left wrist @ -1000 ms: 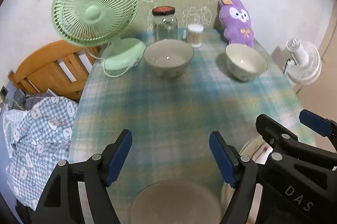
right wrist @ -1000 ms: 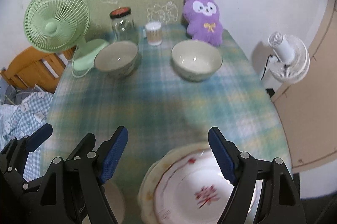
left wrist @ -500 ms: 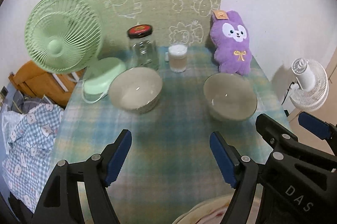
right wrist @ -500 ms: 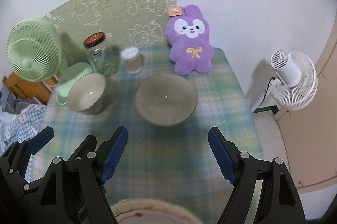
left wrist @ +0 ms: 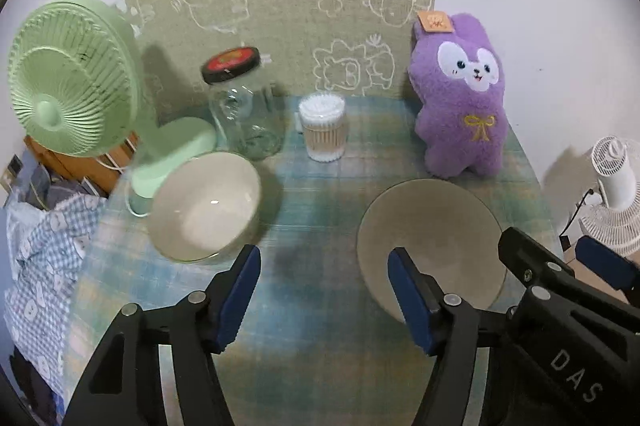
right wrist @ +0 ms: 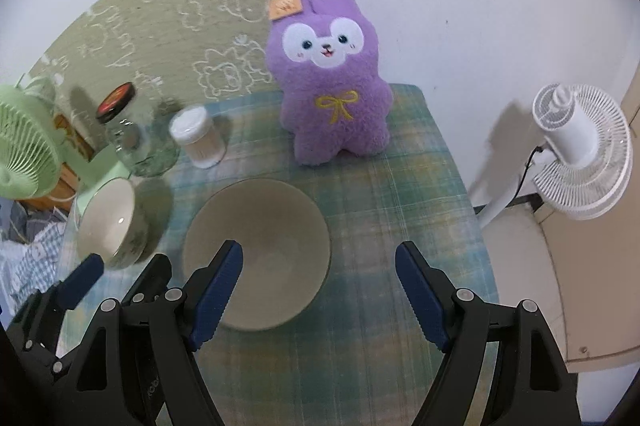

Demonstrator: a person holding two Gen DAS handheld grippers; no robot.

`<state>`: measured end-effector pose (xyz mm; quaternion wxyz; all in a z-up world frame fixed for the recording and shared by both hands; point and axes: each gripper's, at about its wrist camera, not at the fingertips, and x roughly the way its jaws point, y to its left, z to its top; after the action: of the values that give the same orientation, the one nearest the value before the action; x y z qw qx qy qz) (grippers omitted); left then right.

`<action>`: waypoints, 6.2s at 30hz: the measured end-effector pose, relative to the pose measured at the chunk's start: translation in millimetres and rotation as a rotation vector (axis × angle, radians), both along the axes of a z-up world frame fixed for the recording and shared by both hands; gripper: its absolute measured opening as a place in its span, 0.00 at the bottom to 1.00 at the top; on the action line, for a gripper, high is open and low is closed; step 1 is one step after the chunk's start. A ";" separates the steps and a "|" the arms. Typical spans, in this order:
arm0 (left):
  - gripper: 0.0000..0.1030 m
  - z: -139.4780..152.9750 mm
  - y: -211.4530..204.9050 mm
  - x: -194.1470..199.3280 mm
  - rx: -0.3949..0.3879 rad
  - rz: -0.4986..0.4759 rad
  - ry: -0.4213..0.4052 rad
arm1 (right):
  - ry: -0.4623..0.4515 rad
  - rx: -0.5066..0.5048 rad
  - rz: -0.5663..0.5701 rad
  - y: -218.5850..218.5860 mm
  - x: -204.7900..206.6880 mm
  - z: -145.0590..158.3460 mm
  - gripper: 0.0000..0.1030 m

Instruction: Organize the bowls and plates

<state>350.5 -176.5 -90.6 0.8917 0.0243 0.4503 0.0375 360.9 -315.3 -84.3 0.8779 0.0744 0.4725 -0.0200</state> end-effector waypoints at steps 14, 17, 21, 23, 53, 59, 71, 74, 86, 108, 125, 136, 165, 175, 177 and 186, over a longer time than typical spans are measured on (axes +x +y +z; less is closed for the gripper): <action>0.33 -55.6 -17.8 37.9 0.010 -0.065 0.094 | 0.069 0.005 0.013 -6.4 38.1 -51.6 0.38; 0.21 -62.1 -19.6 40.7 -0.002 -0.080 0.114 | 0.064 -0.014 0.006 -5.4 40.8 -54.4 0.29; 0.15 -63.2 -23.1 42.5 0.018 -0.093 0.108 | 0.065 -0.012 0.027 -2.1 44.3 -57.0 0.20; 0.15 -63.5 -23.0 43.6 0.020 -0.091 0.109 | 0.067 -0.012 0.036 1.1 45.7 -56.8 0.15; 0.15 -5.5 0.6 -14.2 0.007 -0.163 0.077 | 0.033 -0.056 -0.037 34.2 -29.4 7.4 0.15; 0.15 22.7 23.5 -42.2 -0.003 -0.187 0.034 | -0.006 -0.070 -0.062 61.3 -60.3 38.3 0.15; 0.15 54.6 90.0 -103.8 -0.013 -0.186 -0.008 | -0.044 -0.082 -0.066 125.0 -128.7 71.7 0.15; 0.15 56.9 106.8 -119.5 -0.013 -0.184 -0.014 | -0.049 -0.083 -0.063 143.8 -147.7 75.1 0.15; 0.16 49.2 167.5 -176.8 -0.006 -0.171 -0.008 | -0.045 -0.070 -0.046 201.7 -203.2 68.0 0.15; 0.17 -13.8 218.9 -215.7 -0.017 -0.149 0.102 | 0.065 -0.055 -0.025 257.5 -244.5 1.7 0.15; 0.17 -43.3 224.1 -217.6 -0.031 -0.170 0.178 | 0.131 -0.077 -0.040 262.7 -245.1 -26.5 0.15; 0.17 -46.0 220.3 -215.8 -0.034 -0.187 0.187 | 0.145 -0.076 -0.047 260.4 -242.7 -30.8 0.18; 0.78 61.1 227.9 -204.1 -0.094 -0.228 -0.008 | -0.069 -0.072 -0.026 261.2 -236.1 81.8 0.70; 0.80 76.0 214.8 -159.3 -0.089 -0.171 -0.054 | -0.122 -0.079 0.012 250.0 -183.4 100.0 0.70; 0.80 75.8 211.5 -147.7 -0.092 -0.153 -0.053 | -0.117 -0.076 0.034 246.0 -166.6 99.3 0.70; 0.80 70.6 197.0 -88.1 -0.116 -0.084 -0.040 | -0.133 -0.087 0.088 228.2 -96.1 94.4 0.70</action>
<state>262.5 20.6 -20.0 0.9012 -0.0094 0.4324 -0.0258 264.8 -87.0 10.1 0.9098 0.0165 0.4147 0.0032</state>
